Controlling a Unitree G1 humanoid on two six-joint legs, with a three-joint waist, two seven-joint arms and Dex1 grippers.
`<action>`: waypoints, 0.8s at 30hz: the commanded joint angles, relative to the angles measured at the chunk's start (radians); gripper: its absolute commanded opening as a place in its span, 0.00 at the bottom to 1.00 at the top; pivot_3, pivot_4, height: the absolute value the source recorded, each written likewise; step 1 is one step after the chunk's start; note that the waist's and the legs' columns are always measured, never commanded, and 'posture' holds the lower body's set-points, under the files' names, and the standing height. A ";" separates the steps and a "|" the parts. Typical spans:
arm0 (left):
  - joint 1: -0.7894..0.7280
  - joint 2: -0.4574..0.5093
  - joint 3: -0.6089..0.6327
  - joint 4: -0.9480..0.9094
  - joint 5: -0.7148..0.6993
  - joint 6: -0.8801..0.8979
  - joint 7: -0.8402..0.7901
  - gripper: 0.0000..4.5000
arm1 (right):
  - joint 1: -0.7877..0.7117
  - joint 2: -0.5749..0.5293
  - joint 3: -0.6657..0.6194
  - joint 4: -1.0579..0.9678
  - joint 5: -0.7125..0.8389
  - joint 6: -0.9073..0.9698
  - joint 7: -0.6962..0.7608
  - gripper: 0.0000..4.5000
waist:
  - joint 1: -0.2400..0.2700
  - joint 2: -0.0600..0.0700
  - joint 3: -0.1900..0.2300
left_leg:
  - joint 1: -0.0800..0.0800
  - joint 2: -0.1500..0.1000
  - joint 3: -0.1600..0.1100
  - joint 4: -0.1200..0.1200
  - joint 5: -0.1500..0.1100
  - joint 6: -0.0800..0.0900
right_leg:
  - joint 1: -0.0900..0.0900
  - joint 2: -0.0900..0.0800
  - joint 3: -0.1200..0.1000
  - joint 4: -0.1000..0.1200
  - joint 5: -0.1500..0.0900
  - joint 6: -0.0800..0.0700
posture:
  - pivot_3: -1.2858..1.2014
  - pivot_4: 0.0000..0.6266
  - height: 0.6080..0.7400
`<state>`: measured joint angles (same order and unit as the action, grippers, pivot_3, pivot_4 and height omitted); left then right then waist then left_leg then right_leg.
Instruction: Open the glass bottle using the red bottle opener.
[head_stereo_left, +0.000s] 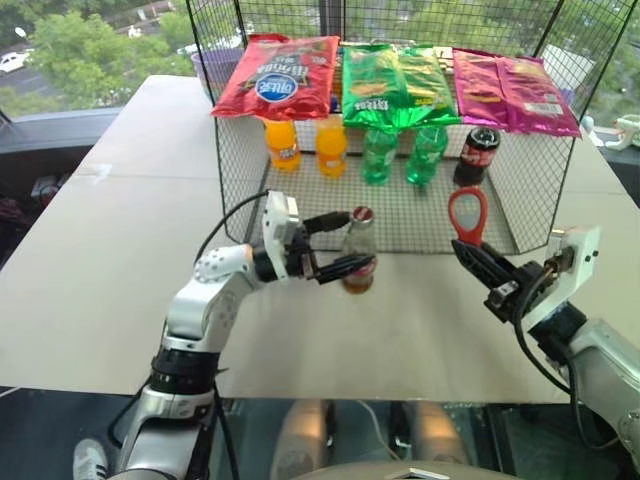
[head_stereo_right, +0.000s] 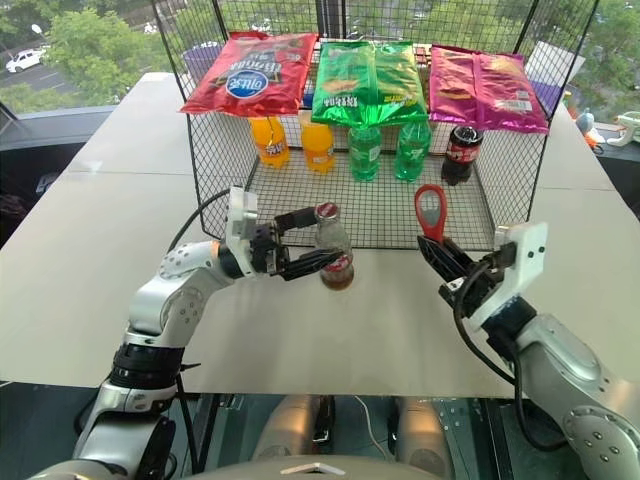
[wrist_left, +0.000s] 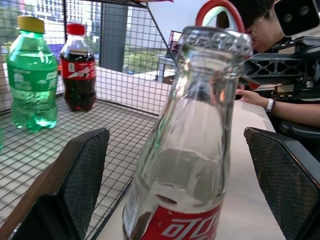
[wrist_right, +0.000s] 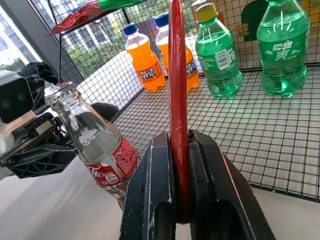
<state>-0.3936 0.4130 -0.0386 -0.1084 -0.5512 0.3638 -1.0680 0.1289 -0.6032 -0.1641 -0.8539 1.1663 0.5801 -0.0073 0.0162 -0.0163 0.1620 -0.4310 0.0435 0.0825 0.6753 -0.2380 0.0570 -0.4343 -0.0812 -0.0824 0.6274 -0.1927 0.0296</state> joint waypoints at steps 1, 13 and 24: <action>-0.027 -0.001 -0.012 -0.028 -0.001 -0.023 -0.018 0.99 | -0.015 -0.004 -0.004 -0.025 -0.006 -0.004 0.012 0.00 | 0.000 0.000 0.000 | 0.000 0.000 0.000 0.000 0.000 0.000 | 0.000 0.000 0.000 0.000 0.000 0.000 | 0.52 0.24 1.00; -0.046 0.002 -0.037 0.015 0.026 -0.052 -0.052 0.47 | -0.139 -0.112 0.095 -0.050 -0.368 -0.015 0.121 0.00 | 0.000 0.001 -0.001 | 0.000 -0.001 0.000 0.001 0.000 0.000 | 0.001 0.000 0.000 0.000 0.000 0.000 | 0.52 0.24 1.00; -0.057 0.011 -0.053 0.051 0.046 -0.070 -0.068 0.47 | -0.262 -0.105 0.309 0.033 -0.734 -0.091 0.279 0.00 | 0.001 0.001 -0.001 | 0.000 -0.002 -0.002 0.003 0.000 0.000 | 0.002 -0.001 -0.002 0.000 0.000 0.000 | 0.52 0.24 1.00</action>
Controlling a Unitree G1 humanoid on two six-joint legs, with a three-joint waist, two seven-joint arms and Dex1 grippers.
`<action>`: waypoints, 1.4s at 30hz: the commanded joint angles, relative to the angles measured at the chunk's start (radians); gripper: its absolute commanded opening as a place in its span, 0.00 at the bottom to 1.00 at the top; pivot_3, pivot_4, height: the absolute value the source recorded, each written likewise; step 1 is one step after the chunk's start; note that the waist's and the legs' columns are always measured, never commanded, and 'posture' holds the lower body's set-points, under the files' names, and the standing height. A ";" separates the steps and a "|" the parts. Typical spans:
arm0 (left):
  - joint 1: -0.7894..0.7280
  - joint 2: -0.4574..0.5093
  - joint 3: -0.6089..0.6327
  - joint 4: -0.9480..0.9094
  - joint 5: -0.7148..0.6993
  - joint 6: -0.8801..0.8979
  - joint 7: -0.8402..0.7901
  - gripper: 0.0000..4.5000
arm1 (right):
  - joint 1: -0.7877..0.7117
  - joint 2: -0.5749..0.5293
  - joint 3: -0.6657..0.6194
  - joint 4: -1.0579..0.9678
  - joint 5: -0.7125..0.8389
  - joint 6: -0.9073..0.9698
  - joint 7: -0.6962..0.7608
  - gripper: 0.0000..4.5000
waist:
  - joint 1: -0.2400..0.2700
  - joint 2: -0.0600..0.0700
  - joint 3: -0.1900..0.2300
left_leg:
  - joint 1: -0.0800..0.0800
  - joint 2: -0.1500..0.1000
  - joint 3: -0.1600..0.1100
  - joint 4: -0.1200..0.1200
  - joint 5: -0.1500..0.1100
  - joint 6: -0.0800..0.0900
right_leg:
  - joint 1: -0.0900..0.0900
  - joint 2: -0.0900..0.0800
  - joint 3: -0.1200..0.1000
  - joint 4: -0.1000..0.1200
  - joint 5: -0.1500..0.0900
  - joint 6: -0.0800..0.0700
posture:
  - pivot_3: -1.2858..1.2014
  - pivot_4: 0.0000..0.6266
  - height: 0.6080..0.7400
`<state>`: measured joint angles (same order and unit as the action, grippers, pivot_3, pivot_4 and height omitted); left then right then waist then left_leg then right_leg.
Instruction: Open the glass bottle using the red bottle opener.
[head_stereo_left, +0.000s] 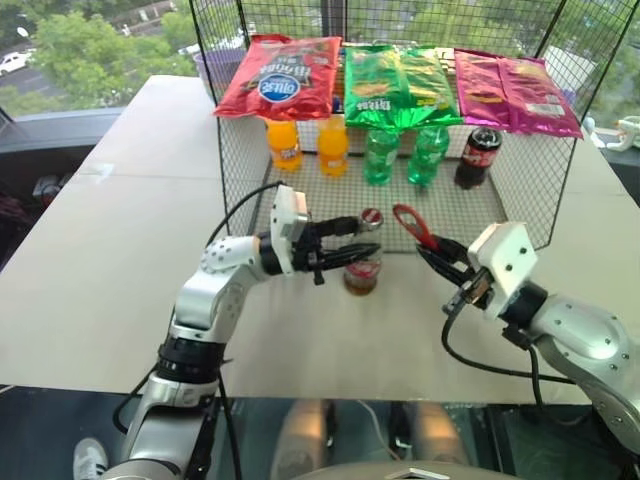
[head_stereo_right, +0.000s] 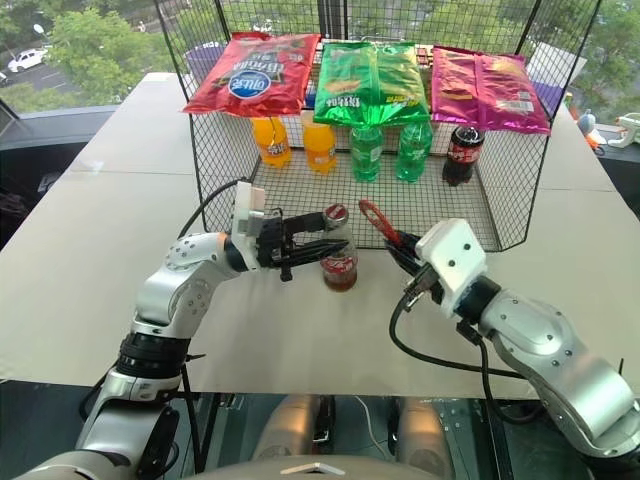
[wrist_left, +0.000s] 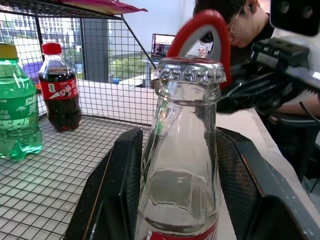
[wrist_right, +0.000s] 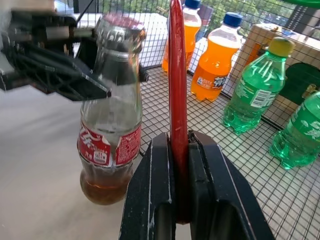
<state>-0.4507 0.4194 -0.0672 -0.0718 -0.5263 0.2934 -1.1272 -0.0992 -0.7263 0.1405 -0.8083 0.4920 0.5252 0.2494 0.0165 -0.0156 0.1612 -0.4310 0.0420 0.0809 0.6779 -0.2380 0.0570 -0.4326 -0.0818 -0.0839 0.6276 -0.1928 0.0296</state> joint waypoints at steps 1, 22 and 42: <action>-0.002 0.004 -0.024 0.016 0.020 0.000 -0.009 0.47 | -0.043 0.023 0.010 -0.009 -0.079 -0.039 0.029 0.00 | 0.000 0.000 0.000 | 0.000 0.000 0.000 0.000 0.000 0.000 | 0.000 0.000 0.000 0.000 0.000 0.000 | 0.52 0.24 1.00; -0.016 0.003 -0.029 0.028 0.027 0.000 -0.019 0.77 | -0.105 0.117 0.043 0.022 -0.284 -0.048 0.134 0.00 | -0.002 0.000 0.000 | -0.001 0.001 -0.001 0.001 0.000 0.000 | 0.000 0.000 -0.001 0.000 0.000 0.000 | 0.52 0.24 1.00; -0.033 0.002 -0.025 0.027 0.022 0.012 -0.025 0.50 | -0.084 0.147 0.184 0.178 -0.668 -0.393 0.140 0.00 | -0.002 0.000 0.000 | -0.001 0.001 -0.001 0.001 0.000 0.000 | 0.000 0.000 -0.002 0.000 0.000 0.000 | 0.52 0.24 1.00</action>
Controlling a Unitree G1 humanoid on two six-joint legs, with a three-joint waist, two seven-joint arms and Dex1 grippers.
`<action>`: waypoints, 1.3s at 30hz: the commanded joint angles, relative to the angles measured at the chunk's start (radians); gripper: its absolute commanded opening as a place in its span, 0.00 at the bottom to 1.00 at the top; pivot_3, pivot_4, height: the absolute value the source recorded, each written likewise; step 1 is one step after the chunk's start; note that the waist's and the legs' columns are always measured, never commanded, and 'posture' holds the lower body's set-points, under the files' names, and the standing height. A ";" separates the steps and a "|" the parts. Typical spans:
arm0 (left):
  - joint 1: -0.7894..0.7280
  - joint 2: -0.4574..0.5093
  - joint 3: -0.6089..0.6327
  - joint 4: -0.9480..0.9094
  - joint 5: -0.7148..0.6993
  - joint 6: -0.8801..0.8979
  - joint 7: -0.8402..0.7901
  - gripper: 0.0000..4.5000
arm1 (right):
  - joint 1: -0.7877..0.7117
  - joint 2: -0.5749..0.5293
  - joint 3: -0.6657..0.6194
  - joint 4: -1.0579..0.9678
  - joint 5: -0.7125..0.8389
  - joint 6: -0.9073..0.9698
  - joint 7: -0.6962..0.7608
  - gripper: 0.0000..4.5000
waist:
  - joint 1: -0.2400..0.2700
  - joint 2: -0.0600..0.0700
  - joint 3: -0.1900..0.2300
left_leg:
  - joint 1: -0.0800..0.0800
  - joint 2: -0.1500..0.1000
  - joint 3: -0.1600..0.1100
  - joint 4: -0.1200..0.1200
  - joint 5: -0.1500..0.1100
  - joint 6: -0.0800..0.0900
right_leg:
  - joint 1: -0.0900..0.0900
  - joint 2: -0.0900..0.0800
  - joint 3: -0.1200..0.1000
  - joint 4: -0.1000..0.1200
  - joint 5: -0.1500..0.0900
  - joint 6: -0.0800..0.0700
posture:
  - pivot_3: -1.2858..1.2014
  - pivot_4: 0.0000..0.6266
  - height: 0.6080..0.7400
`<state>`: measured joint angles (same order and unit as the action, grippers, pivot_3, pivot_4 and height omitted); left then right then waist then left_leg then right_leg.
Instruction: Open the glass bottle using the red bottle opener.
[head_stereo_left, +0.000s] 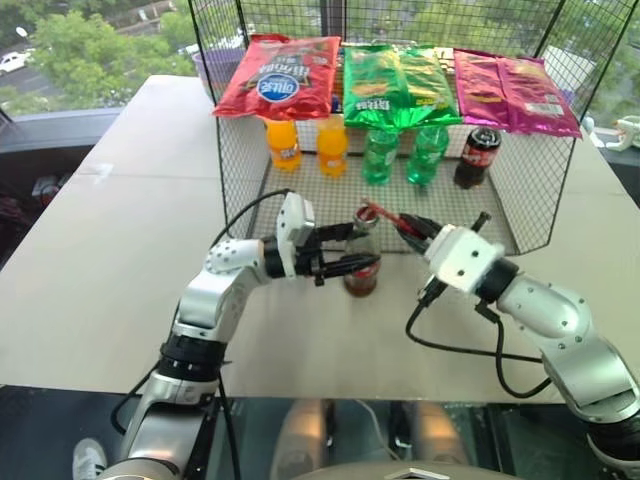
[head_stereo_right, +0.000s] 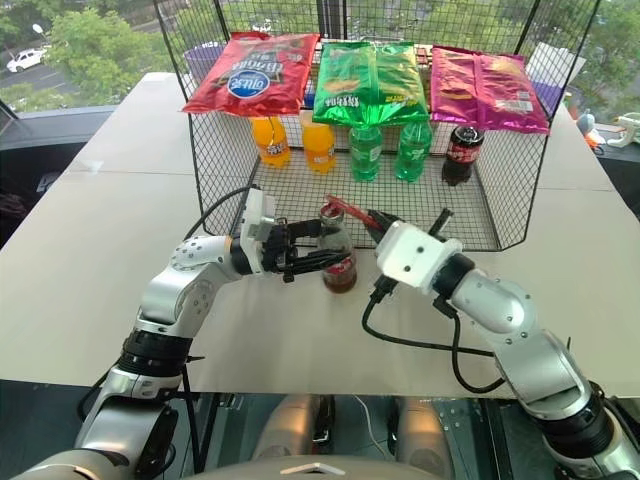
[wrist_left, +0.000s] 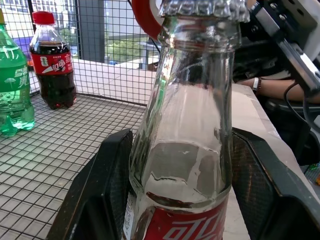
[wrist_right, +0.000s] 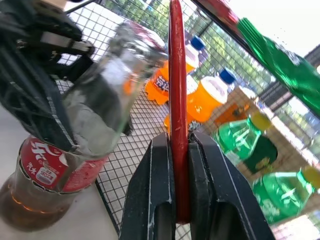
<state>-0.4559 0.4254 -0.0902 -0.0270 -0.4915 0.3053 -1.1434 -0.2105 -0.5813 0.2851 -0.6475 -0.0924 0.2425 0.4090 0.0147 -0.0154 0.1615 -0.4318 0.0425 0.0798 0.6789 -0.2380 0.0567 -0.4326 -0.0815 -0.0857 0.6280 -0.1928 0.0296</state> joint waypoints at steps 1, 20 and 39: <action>-0.030 -0.004 -0.001 -0.016 -0.013 0.002 -0.010 0.50 | 0.038 0.004 0.050 0.032 -0.110 -0.142 -0.024 0.00 | 0.000 0.000 0.000 | 0.000 0.000 0.000 0.000 0.000 0.000 | 0.000 0.000 0.000 0.000 0.000 0.000 | 0.52 0.24 1.00; -0.057 0.004 0.016 -0.030 -0.023 0.067 -0.009 0.50 | 0.087 0.143 0.136 0.327 -0.519 -0.495 -0.238 0.00 | -0.001 0.000 -0.001 | 0.002 0.000 0.001 0.000 0.002 -0.003 | 0.001 0.000 0.001 0.001 0.000 0.000 | 0.52 0.24 1.00; -0.083 0.015 -0.001 -0.020 0.001 0.087 -0.028 0.50 | 0.053 0.203 0.127 0.426 -0.723 -0.509 -0.339 0.00 | -0.002 0.000 -0.001 | 0.007 0.001 0.002 0.000 0.002 -0.003 | 0.002 0.000 0.003 0.007 0.000 0.000 | 0.52 0.24 1.00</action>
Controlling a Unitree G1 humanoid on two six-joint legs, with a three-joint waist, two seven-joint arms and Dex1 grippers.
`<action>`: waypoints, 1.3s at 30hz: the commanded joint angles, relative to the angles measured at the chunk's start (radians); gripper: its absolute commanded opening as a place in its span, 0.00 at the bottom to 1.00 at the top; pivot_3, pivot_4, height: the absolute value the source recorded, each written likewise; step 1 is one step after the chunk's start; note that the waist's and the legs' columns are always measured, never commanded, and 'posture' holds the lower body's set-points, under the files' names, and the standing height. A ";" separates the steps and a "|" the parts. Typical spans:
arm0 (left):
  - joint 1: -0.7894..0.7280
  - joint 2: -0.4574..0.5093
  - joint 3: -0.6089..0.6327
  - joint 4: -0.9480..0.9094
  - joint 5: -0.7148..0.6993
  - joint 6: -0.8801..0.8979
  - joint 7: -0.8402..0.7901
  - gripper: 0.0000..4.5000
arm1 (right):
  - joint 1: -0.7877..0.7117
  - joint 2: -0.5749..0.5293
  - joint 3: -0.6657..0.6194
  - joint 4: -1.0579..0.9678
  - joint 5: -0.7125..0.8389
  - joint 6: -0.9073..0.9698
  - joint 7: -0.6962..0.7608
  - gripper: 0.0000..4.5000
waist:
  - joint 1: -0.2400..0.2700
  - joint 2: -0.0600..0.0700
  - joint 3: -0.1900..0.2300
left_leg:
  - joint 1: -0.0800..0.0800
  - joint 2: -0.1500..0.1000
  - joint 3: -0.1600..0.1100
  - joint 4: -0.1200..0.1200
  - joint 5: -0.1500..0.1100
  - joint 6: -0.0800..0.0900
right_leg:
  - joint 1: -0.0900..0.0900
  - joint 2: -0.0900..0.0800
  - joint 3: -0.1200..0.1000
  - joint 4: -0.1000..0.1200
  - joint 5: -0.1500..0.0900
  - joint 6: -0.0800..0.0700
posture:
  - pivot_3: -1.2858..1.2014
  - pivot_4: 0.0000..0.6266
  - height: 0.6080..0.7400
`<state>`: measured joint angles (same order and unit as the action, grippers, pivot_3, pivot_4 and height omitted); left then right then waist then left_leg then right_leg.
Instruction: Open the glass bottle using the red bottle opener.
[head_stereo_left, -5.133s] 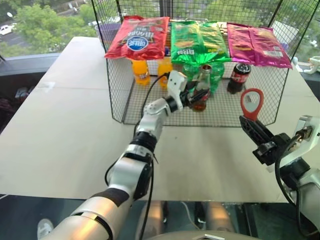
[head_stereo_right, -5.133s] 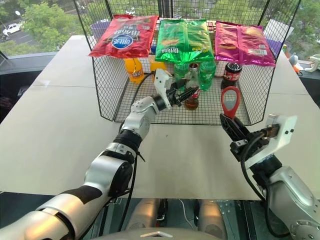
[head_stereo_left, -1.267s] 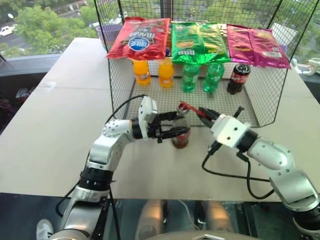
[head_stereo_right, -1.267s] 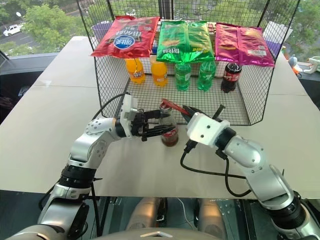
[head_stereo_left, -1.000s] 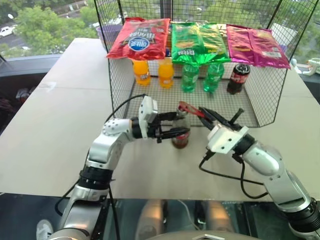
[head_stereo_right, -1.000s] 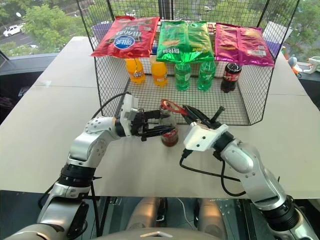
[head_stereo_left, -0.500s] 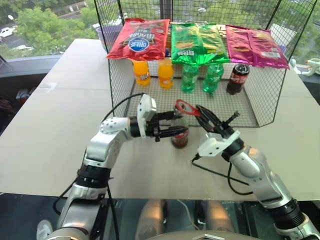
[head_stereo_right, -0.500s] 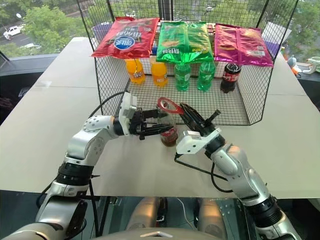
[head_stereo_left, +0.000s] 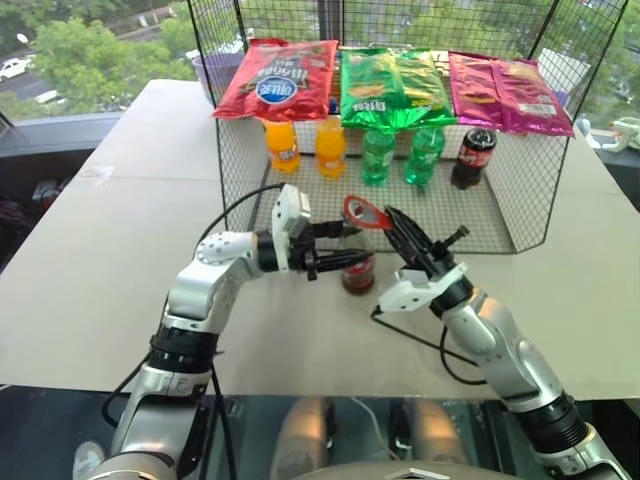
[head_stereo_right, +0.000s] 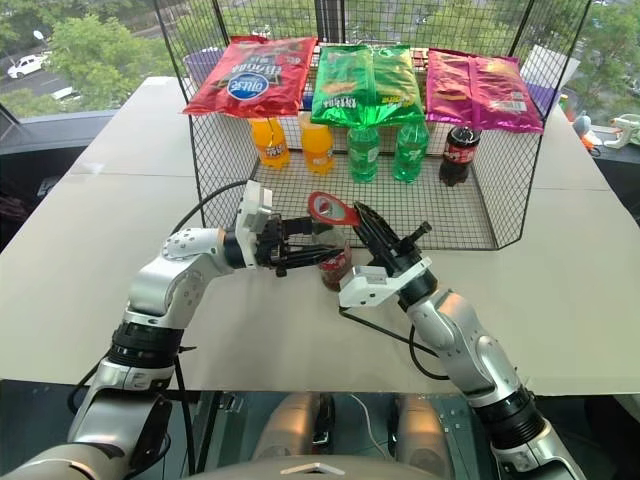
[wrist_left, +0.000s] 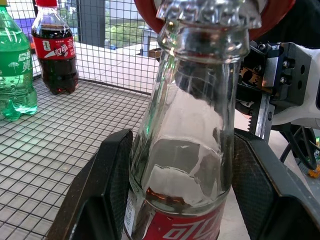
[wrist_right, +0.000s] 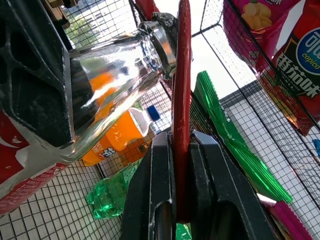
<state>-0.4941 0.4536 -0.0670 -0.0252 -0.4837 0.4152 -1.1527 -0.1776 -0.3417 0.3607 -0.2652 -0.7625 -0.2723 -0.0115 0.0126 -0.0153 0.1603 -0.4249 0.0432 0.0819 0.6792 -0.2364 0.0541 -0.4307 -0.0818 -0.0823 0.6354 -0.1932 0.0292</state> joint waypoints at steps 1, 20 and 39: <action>-0.043 -0.013 -0.028 -0.018 -0.001 -0.028 -0.022 0.50 | 0.017 -0.050 0.042 0.032 -0.049 0.006 0.096 0.00 | 0.001 0.000 0.000 | 0.000 0.000 0.000 0.000 0.000 0.000 | 0.000 0.000 0.000 0.000 0.000 0.000 | 0.52 0.24 1.00; -0.039 -0.030 -0.063 0.057 0.047 -0.118 -0.052 0.50 | -0.195 -0.324 -0.111 -0.143 0.151 0.020 0.482 0.00 | 0.002 0.000 0.000 | 0.002 0.001 0.001 0.000 0.000 0.001 | 0.001 -0.002 0.000 0.001 0.000 0.000 | 0.52 0.24 1.00; -0.021 -0.040 -0.056 0.049 0.038 -0.142 -0.035 0.50 | -0.189 -0.009 -0.357 -0.523 0.466 0.776 0.631 0.00 | 0.005 0.000 0.001 | -0.007 0.000 -0.004 0.002 0.000 0.001 | -0.002 -0.003 -0.005 0.000 0.000 0.000 | 0.52 0.24 1.00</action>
<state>-0.5194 0.4159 -0.1166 0.0474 -0.4521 0.2775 -1.1940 -0.3799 -0.3733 0.0519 -0.6883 -0.3494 0.3558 0.6079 0.0178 -0.0151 0.1608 -0.4315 0.0435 0.0775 0.6818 -0.2366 0.0550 -0.4331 -0.0843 -0.0875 0.6356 -0.1932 0.0291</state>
